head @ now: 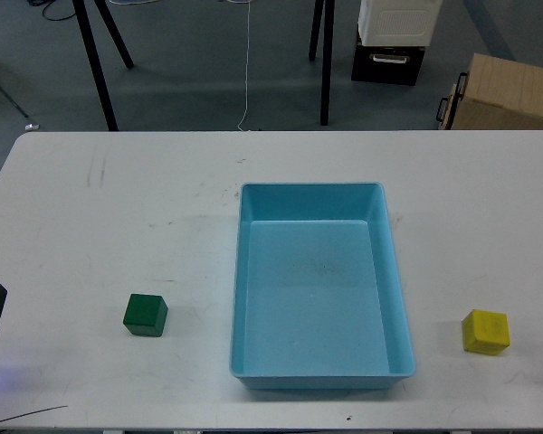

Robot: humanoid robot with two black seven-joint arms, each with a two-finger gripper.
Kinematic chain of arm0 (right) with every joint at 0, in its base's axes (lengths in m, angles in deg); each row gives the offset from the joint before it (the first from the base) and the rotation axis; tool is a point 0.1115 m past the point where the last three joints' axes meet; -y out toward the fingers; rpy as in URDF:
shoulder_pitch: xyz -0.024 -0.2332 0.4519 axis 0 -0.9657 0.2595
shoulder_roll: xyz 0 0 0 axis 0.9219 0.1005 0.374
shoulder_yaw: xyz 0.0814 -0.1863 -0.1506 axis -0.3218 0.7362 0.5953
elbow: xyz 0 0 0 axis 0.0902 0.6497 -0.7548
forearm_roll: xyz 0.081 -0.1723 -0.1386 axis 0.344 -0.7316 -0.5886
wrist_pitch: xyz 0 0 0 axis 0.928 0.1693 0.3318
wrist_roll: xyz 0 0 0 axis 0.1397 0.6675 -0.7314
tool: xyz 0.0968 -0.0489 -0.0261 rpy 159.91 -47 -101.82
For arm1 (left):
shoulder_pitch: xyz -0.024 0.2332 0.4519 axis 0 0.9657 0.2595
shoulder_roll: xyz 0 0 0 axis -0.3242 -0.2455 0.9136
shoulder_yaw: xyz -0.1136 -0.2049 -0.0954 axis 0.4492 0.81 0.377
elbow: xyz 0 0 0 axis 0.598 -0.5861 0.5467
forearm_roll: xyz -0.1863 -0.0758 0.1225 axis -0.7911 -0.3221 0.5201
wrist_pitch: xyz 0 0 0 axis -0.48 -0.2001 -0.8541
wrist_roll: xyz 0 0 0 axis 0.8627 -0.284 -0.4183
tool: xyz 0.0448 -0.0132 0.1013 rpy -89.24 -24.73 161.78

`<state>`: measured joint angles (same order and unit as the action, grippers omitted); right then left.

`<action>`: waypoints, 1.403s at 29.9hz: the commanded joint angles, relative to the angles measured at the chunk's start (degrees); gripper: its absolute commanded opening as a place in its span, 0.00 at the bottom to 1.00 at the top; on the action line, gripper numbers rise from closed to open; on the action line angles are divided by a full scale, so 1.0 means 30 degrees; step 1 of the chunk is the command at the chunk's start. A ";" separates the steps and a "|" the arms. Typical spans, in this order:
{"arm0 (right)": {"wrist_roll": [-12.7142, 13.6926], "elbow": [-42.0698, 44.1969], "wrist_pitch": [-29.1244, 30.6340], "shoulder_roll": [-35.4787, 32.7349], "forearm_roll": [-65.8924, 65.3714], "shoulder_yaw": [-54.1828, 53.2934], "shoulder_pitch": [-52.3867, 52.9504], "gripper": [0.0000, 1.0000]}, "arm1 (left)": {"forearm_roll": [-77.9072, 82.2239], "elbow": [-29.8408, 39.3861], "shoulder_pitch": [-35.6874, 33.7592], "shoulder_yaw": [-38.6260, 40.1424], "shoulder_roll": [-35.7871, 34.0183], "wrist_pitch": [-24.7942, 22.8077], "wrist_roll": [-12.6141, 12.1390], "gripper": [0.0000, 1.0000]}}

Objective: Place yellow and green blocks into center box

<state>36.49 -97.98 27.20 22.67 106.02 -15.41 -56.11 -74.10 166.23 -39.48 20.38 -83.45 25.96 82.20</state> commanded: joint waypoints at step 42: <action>0.6179 0.0884 -0.5361 -1.9838 -1.9161 1.7239 1.7341 1.00 | 0.0032 -0.0614 -0.0456 -0.0293 0.0090 -0.0001 0.0001 1.00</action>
<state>53.44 -95.32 6.33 -34.78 54.75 26.62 -12.29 -73.97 164.51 -40.85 19.50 -83.13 25.96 82.27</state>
